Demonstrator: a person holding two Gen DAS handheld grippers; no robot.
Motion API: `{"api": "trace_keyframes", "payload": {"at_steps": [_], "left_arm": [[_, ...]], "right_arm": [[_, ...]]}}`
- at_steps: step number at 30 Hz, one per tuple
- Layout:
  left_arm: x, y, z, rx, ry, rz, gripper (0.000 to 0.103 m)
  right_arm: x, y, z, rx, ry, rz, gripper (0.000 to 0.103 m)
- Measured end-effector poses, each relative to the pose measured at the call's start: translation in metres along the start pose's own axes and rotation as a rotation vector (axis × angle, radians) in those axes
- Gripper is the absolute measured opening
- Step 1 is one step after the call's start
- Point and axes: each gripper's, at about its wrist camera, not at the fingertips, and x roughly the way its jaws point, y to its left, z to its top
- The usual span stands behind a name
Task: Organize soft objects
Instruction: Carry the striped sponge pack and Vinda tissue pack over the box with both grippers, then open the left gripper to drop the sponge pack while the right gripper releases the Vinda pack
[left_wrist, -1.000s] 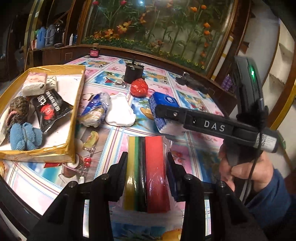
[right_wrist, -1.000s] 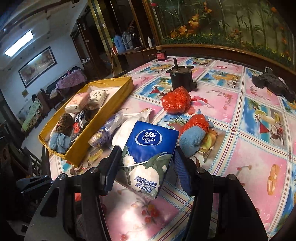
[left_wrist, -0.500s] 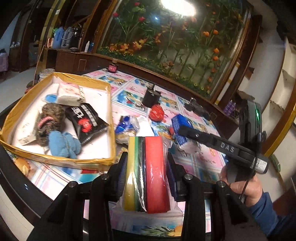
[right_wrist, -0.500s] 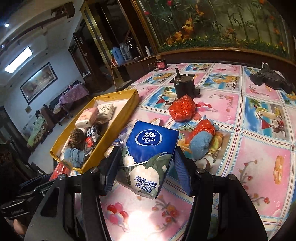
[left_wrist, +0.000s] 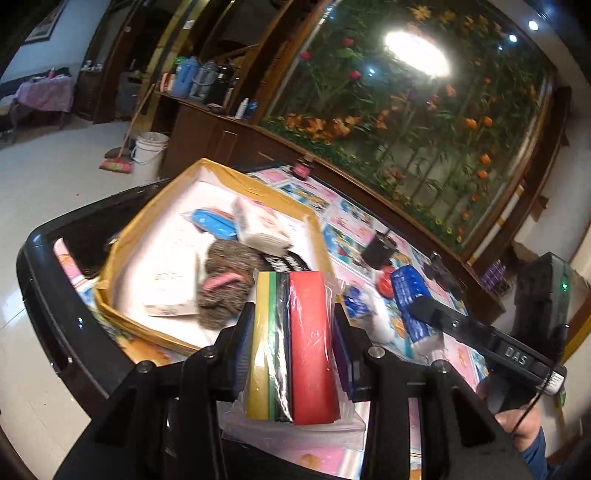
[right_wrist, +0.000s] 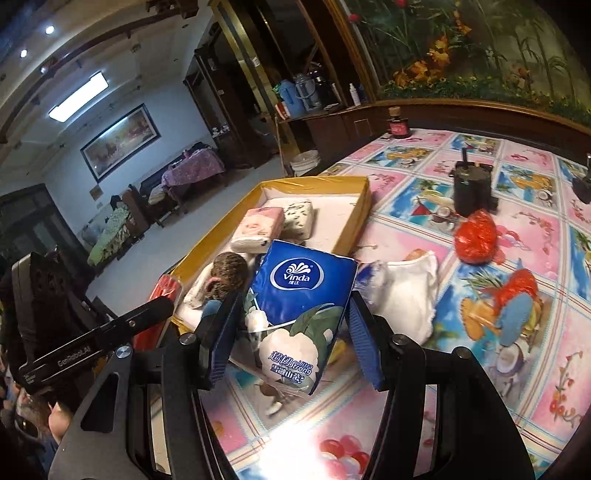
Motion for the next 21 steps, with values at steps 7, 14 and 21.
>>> {"api": "trace_keyframes", "payload": {"at_steps": [7,14,21], "left_arm": [[0.002,0.028,0.006,-0.046,-0.013,0.052,0.039],[0.012,0.051,0.018,-0.056,-0.001,0.094,0.039],[0.024,0.059,0.028,-0.048,0.021,0.116,0.039]], "right_arm": [[0.039,0.038,0.017,-0.073,0.073,0.038,0.058],[0.088,0.058,0.032,-0.09,0.167,0.042,0.058],[0.137,0.06,0.047,-0.067,0.248,0.024,0.058]]}}
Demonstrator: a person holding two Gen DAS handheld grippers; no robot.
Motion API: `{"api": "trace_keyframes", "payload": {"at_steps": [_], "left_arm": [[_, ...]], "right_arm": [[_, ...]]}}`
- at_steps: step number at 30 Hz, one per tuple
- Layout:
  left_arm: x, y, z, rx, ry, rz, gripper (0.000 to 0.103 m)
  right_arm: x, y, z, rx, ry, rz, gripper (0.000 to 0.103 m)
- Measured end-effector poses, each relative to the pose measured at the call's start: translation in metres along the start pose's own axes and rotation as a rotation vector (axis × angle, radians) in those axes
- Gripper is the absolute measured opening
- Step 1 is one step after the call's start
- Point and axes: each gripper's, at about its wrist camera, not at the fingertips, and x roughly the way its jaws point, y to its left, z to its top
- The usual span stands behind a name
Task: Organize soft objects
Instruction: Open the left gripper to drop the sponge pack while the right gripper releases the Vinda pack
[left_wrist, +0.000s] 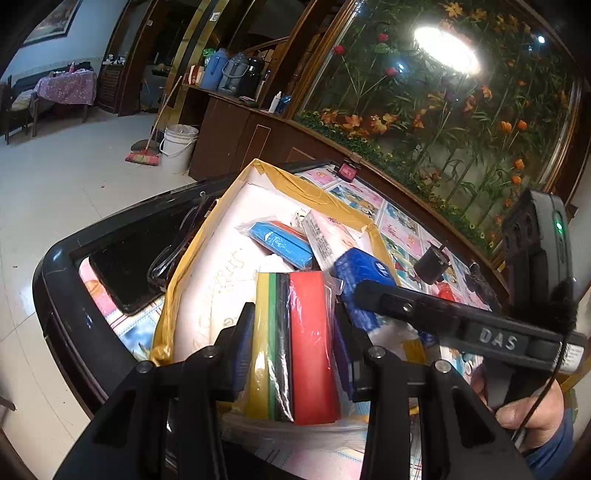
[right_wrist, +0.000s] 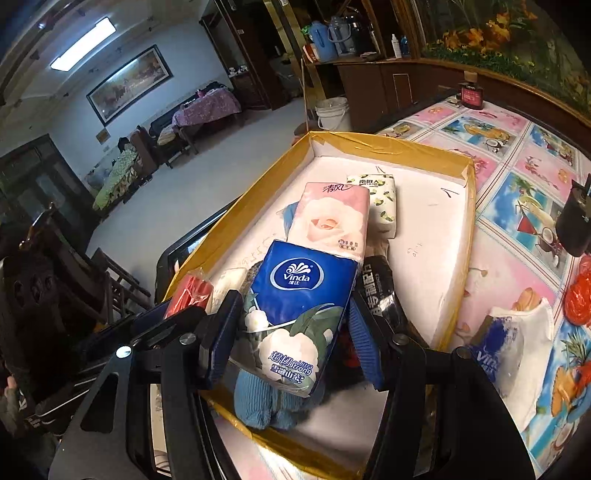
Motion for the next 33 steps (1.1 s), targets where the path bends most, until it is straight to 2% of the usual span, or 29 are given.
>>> {"api": "trace_keyframes", "payload": {"at_steps": [5,9,13,18,19,21,22,23,25,28,33], "left_arm": [[0.009,0.004,0.007,0.004,0.011,0.009,0.039],[0.016,0.007,0.008,-0.002,0.023,0.018,0.039],[0.022,0.0,0.005,0.043,0.036,0.058,0.039],[0.021,-0.006,-0.003,0.1,0.005,0.1,0.041],[0.021,-0.007,-0.005,0.106,-0.001,0.109,0.044],[0.021,-0.01,-0.007,0.126,-0.019,0.12,0.057],[0.021,-0.011,-0.007,0.136,-0.026,0.122,0.068],[0.02,-0.013,-0.009,0.144,-0.032,0.123,0.073],[0.017,-0.016,-0.01,0.156,-0.045,0.11,0.075],[0.012,-0.02,-0.012,0.171,-0.061,0.106,0.075],[-0.001,-0.026,-0.014,0.16,-0.061,0.098,0.076]], "right_arm": [[0.02,-0.005,0.024,0.003,-0.012,-0.073,0.058],[0.035,-0.013,0.038,0.032,-0.013,-0.096,0.058],[0.043,-0.013,0.041,0.034,-0.015,-0.102,0.058],[0.042,-0.011,0.037,0.025,-0.028,-0.112,0.058],[0.041,-0.01,0.036,0.022,-0.03,-0.113,0.059],[0.038,-0.008,0.035,0.01,-0.039,-0.122,0.059],[0.037,-0.007,0.035,0.001,-0.043,-0.124,0.059],[0.034,-0.006,0.034,-0.005,-0.048,-0.124,0.06],[0.029,-0.003,0.033,-0.008,-0.056,-0.103,0.06],[0.022,0.001,0.031,-0.027,-0.06,-0.118,0.06],[-0.008,0.003,0.023,-0.055,-0.116,-0.128,0.06]]}}
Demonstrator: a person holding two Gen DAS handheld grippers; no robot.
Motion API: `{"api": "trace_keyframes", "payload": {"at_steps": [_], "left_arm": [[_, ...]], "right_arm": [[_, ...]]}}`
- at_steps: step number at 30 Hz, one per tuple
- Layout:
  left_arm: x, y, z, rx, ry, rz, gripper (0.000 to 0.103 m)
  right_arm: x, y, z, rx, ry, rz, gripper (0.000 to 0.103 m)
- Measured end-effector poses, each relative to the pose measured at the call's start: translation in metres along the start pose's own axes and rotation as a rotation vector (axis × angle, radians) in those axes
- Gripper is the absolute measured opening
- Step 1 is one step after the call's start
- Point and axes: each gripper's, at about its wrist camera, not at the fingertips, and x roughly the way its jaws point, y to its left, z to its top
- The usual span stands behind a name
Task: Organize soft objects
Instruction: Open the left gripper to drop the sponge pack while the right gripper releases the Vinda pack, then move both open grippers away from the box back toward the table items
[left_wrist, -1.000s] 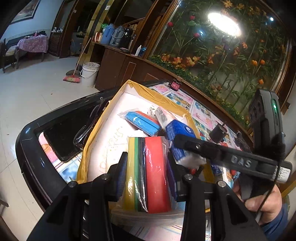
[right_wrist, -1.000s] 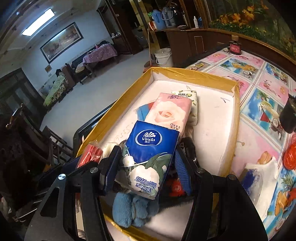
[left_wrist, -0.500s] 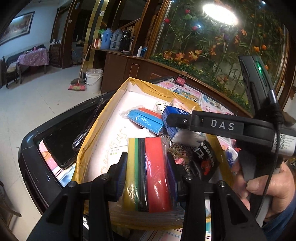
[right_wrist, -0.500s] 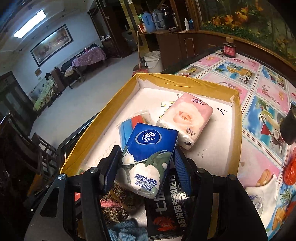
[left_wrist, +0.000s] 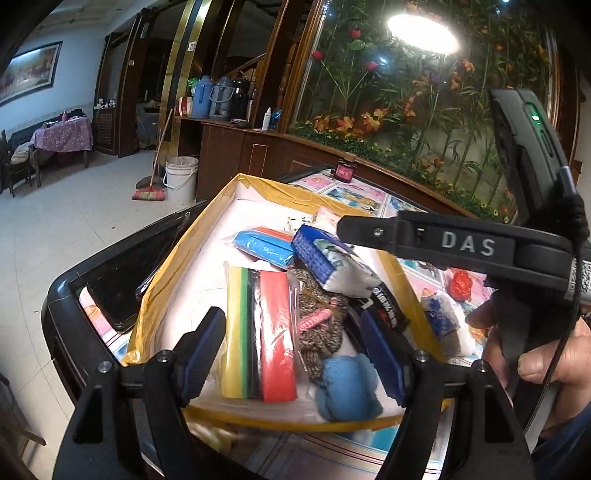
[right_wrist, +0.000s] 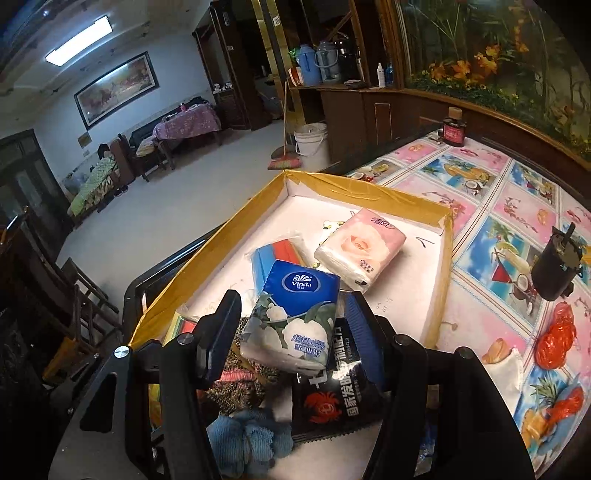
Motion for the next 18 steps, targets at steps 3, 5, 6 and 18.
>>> {"api": "trace_keyframes", "payload": {"at_steps": [3,5,6,18], "left_arm": [[-0.008,-0.007,-0.001,-0.003,-0.006,-0.003,0.076],[-0.014,-0.012,-0.003,-0.008,-0.013,-0.012,0.076],[-0.016,-0.015,-0.004,-0.008,-0.017,-0.017,0.076],[-0.031,-0.114,-0.048,0.13,-0.024,-0.126,0.077]], "right_arm": [[-0.022,-0.002,-0.008,-0.015,-0.026,-0.018,0.06],[-0.036,-0.007,-0.014,-0.019,-0.045,-0.022,0.06],[-0.043,-0.011,-0.019,-0.015,-0.05,-0.022,0.06],[-0.135,-0.097,-0.106,0.103,-0.108,0.124,0.06]]}}
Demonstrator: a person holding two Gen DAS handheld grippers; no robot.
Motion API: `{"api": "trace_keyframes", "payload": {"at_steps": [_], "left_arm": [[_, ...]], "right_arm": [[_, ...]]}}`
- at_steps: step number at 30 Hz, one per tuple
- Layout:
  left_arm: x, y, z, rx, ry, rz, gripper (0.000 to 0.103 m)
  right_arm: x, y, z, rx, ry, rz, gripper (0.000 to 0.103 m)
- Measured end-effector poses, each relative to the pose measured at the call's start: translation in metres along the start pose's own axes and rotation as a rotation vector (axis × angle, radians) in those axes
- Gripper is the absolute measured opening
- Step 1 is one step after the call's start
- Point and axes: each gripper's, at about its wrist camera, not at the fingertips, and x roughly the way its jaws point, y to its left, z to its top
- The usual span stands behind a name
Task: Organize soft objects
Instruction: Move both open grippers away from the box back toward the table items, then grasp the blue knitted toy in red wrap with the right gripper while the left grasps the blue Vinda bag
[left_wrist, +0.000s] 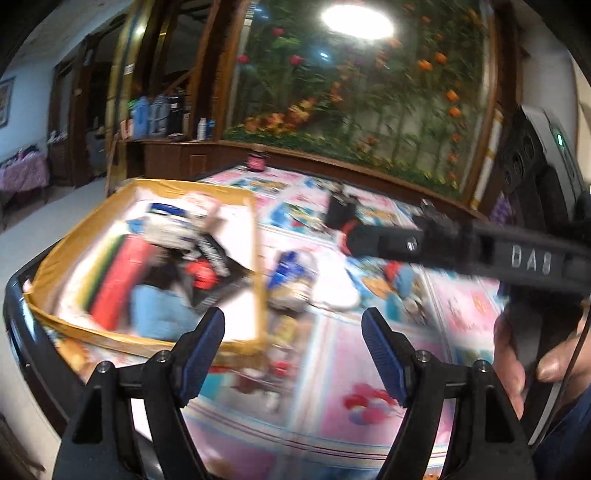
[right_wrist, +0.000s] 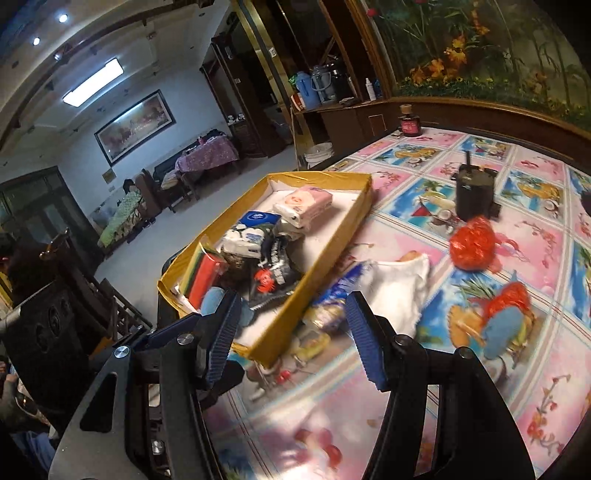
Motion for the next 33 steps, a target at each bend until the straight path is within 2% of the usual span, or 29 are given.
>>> {"api": "trace_keyframes", "payload": {"at_steps": [4,6,9,11,16,19,21,23,27,33], "left_arm": [[0.018,-0.053,-0.02,0.163,0.051,-0.027,0.076],[0.021,-0.072,-0.026,0.248,0.061,-0.008,0.077],[0.023,-0.081,-0.027,0.302,0.07,-0.018,0.076],[0.028,-0.075,-0.025,0.262,0.093,-0.026,0.076],[0.04,-0.054,-0.02,0.112,0.163,-0.098,0.076],[0.048,-0.049,-0.019,0.071,0.206,-0.12,0.076],[0.053,-0.046,-0.018,0.048,0.23,-0.136,0.076],[0.056,-0.043,-0.015,0.021,0.236,-0.168,0.076],[0.055,-0.038,-0.016,-0.014,0.237,-0.201,0.076],[0.053,-0.035,-0.017,-0.035,0.224,-0.217,0.076]], "right_arm": [[-0.025,-0.045,-0.012,0.098,-0.036,-0.056,0.06],[-0.038,-0.074,-0.009,0.192,-0.084,-0.089,0.06],[-0.051,-0.107,-0.005,0.283,-0.125,-0.216,0.06],[-0.054,-0.123,-0.006,0.328,-0.124,-0.272,0.06],[-0.051,-0.142,-0.008,0.4,-0.098,-0.304,0.06],[-0.043,-0.148,-0.01,0.401,-0.072,-0.316,0.06],[-0.036,-0.15,-0.012,0.408,-0.051,-0.292,0.06],[-0.027,-0.149,-0.014,0.406,-0.03,-0.272,0.06],[-0.005,-0.147,-0.011,0.384,0.02,-0.302,0.06],[0.021,-0.141,-0.007,0.322,0.076,-0.346,0.059]]}}
